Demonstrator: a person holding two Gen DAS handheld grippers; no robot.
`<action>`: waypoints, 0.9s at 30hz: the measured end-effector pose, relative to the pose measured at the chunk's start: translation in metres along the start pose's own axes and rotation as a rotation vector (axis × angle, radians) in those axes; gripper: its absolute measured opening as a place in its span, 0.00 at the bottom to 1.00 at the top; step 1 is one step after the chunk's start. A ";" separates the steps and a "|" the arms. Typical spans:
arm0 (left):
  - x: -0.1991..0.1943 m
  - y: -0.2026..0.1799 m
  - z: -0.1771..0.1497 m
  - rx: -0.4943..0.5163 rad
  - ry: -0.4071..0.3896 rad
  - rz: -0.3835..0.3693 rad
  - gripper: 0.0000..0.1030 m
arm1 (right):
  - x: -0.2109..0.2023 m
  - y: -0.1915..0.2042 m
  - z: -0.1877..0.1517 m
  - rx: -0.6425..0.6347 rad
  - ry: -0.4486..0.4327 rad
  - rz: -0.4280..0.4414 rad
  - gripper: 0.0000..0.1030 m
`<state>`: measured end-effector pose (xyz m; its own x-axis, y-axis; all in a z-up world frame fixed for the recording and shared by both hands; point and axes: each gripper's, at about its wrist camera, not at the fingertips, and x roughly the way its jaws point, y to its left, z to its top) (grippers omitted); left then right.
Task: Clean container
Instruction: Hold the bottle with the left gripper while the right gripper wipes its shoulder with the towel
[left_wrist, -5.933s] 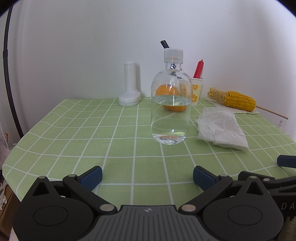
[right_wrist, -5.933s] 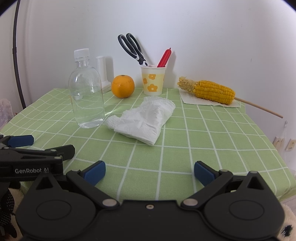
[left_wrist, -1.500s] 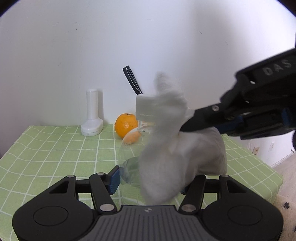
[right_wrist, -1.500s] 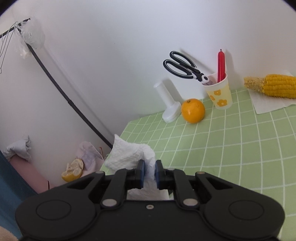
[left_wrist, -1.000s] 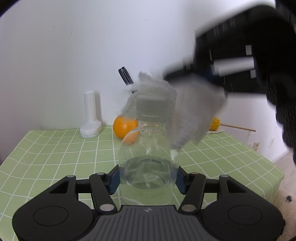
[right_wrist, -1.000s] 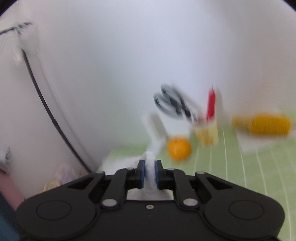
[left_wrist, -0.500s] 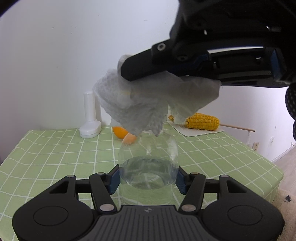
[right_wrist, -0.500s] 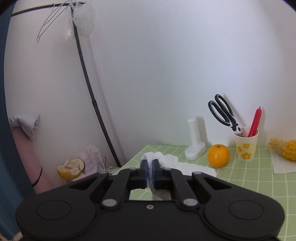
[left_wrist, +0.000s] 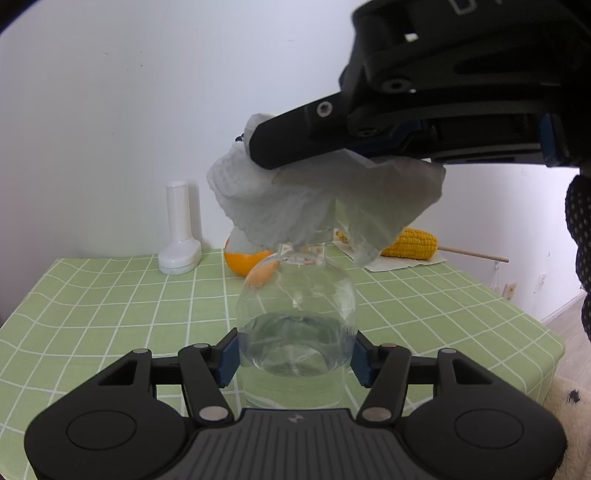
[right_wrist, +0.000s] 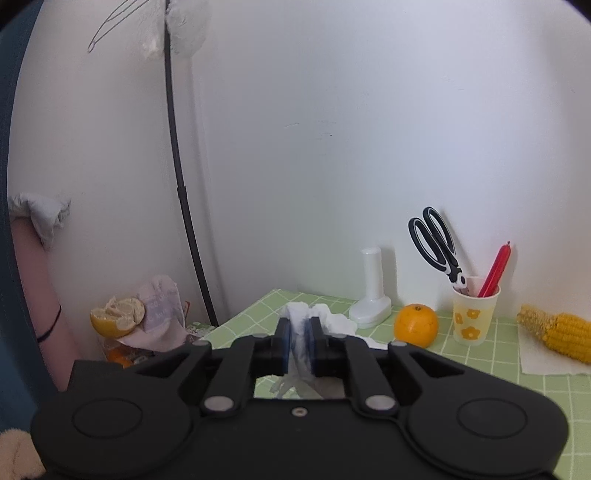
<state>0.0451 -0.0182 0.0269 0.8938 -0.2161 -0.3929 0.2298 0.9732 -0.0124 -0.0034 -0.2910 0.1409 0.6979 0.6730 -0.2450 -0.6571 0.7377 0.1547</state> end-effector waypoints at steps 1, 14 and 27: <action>0.000 -0.001 0.000 0.000 0.000 0.000 0.58 | 0.000 0.002 0.000 -0.015 0.002 -0.006 0.11; -0.016 -0.001 -0.004 -0.010 -0.002 0.000 0.58 | 0.001 -0.001 -0.002 -0.045 0.014 -0.074 0.09; -0.017 -0.006 -0.002 0.002 -0.003 0.005 0.58 | 0.001 0.019 0.000 -0.047 0.045 0.099 0.05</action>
<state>0.0276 -0.0200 0.0324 0.8962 -0.2118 -0.3899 0.2264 0.9740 -0.0088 -0.0153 -0.2761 0.1437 0.6160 0.7388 -0.2734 -0.7359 0.6635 0.1351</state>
